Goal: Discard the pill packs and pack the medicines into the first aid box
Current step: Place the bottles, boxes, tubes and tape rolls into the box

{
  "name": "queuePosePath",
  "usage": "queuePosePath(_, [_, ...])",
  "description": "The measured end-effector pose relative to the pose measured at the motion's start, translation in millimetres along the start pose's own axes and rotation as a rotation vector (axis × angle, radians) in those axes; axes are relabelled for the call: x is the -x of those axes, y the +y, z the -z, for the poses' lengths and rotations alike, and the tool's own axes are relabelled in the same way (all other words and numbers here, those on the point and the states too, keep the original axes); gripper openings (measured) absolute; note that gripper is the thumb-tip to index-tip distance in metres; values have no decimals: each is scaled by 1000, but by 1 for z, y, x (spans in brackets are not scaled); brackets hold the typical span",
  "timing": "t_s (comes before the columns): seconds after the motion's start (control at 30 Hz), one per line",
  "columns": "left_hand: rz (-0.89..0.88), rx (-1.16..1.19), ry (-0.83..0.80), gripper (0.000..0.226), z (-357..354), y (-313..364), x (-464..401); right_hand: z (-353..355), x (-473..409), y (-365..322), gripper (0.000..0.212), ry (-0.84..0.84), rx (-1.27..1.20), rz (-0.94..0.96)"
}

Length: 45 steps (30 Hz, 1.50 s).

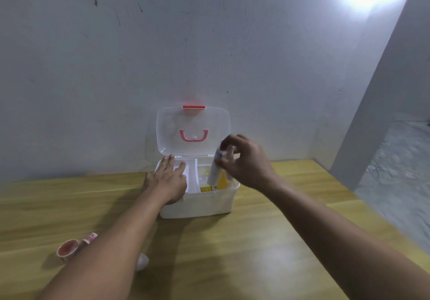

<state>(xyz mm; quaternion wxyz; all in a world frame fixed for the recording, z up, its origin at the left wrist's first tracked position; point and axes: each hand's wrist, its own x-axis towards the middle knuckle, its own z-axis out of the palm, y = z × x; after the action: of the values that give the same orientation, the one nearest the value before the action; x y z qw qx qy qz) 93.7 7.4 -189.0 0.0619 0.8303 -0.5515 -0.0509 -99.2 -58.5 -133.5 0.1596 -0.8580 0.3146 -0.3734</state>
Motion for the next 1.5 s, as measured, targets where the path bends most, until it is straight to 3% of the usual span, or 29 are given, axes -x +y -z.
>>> queuePosePath(0.27, [-8, -14, -12, 53, -1, -1, 0, -31, 25, 10, 16, -32, 117, 59])
queuePosePath(0.53, [-8, -12, -5, 53, -3, -2, -3, -30, 24, 11, 15, -185, 288, 41])
queuePosePath(0.8, [-9, -4, -4, 53, -4, -3, -3, -18, 28, 3, 19, -218, 466, 62])
queuePosePath(1.1, [-10, -3, -10, 53, -3, -3, -2, -14, 17, -2, 55, -526, 513, 97])
queuePosePath(1.27, [-12, -4, -9, 53, -3, -3, -2, -15, 7, -1, 22, -481, 497, 127])
queuePosePath(1.5, [-10, -1, -5, 53, -3, -3, -2, -20, -6, -12, 19, -461, 651, 198])
